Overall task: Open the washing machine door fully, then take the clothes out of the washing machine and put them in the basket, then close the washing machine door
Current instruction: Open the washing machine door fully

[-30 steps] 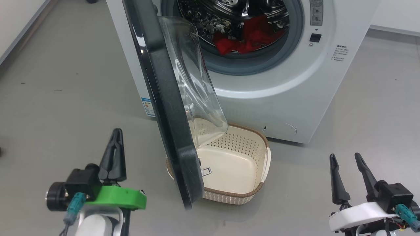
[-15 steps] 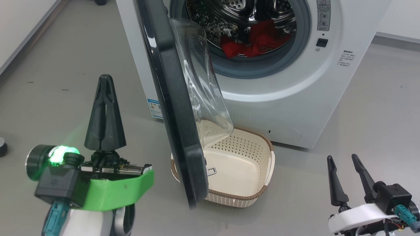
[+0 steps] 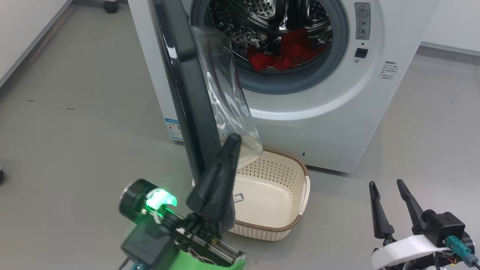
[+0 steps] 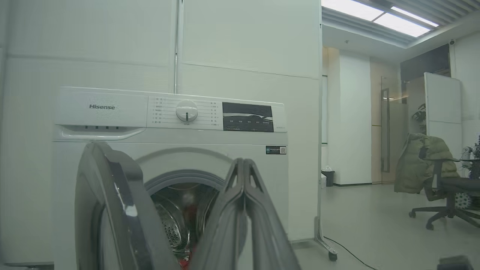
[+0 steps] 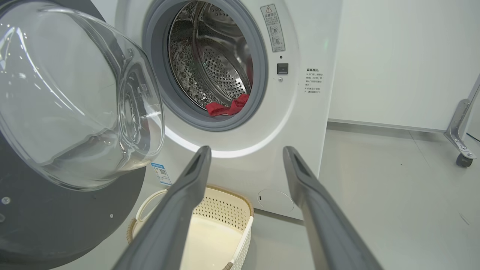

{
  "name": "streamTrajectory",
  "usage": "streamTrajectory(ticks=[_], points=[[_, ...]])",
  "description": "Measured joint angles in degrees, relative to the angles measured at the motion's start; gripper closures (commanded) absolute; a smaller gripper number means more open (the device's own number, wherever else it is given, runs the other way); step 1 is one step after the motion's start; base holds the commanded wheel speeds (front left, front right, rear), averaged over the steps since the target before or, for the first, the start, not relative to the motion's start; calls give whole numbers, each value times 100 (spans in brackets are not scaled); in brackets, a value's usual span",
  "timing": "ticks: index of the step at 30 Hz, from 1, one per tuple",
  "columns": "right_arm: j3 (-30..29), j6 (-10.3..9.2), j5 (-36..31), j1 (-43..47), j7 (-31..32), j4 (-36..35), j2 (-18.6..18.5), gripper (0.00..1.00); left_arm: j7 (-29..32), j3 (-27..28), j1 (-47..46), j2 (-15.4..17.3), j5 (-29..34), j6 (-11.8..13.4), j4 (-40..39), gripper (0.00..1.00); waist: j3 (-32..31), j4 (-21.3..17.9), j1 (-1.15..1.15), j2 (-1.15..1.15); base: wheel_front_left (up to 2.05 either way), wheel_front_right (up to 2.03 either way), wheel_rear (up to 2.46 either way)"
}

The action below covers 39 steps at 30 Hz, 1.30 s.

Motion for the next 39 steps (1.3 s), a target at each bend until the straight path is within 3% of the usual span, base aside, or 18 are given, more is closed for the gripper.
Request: streamTrajectory(ticks=[6, 10, 22, 39], points=[[7, 23, -3, 1, 0, 29, 18, 0, 522, -604, 296, 25, -360, -259, 356, 100, 4, -62, 0, 0, 0, 0, 0], [35, 26, -51, 1, 0, 48, 32, 0, 834, -634, 540, 43, -436, -259, 689, 100, 39, -120, 0, 0, 0, 0, 0], [-35, 75, -87, -7, 0, 63, 55, 0, 1207, -277, 664, 146, -394, 116, 1535, 100, 192, -226, 0, 0, 0, 0, 0], [-277, 85, -94, -36, 0, 54, 79, 0, 1221, -205, 662, 65, -394, 265, 1773, 100, 297, -83, 0, 0, 0, 0, 0]])
